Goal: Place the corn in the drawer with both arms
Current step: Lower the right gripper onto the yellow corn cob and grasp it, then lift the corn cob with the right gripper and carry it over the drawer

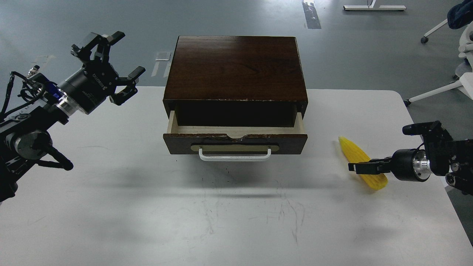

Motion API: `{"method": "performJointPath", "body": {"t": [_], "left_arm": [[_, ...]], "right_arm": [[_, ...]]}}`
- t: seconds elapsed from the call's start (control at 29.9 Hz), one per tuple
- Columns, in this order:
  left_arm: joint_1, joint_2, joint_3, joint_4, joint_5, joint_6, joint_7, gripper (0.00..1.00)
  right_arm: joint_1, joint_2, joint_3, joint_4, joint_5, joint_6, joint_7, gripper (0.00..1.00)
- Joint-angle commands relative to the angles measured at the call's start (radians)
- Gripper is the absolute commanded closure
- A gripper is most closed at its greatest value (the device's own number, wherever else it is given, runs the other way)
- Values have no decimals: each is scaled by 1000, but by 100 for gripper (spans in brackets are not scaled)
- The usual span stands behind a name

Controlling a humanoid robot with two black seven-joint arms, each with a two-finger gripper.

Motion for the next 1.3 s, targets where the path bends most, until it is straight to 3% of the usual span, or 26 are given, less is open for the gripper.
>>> {"method": "performJointPath", "body": {"t": [0.0, 0.1, 0.13, 0.23, 0.43, 0.63, 0.8, 1.04, 1.27], "left_arm": [[0, 1, 0, 0, 2, 0, 0, 2], [0, 2, -2, 0, -1, 0, -1, 2], [0, 2, -2, 0, 2, 0, -1, 2], [0, 1, -2, 0, -1, 0, -1, 2], [0, 2, -2, 0, 2, 0, 0, 2], [-2, 4, -9, -3, 2, 0, 0, 2], [0, 1, -16, -3, 2, 0, 2, 2], [-2, 5, -23, -6, 2, 0, 2, 2], [-5, 7, -23, -9, 2, 0, 5, 2]], "right_arm": [[-1, 0, -25, 0, -1, -13, 0, 11], [-1, -3, -35, 0, -1, -13, 0, 38], [1, -5, -36, 0, -1, -13, 0, 51], [2, -6, -36, 0, -1, -13, 0, 74], [31, -14, -36, 20, 1, -17, 0, 94], [269, -94, -36, 139, 1, -28, 0, 95], [469, -85, -41, 173, 1, -16, 0, 94], [732, 124, -203, 187, 1, -14, 0, 93], [841, 354, -263, 184, 1, -16, 0, 91]]}}
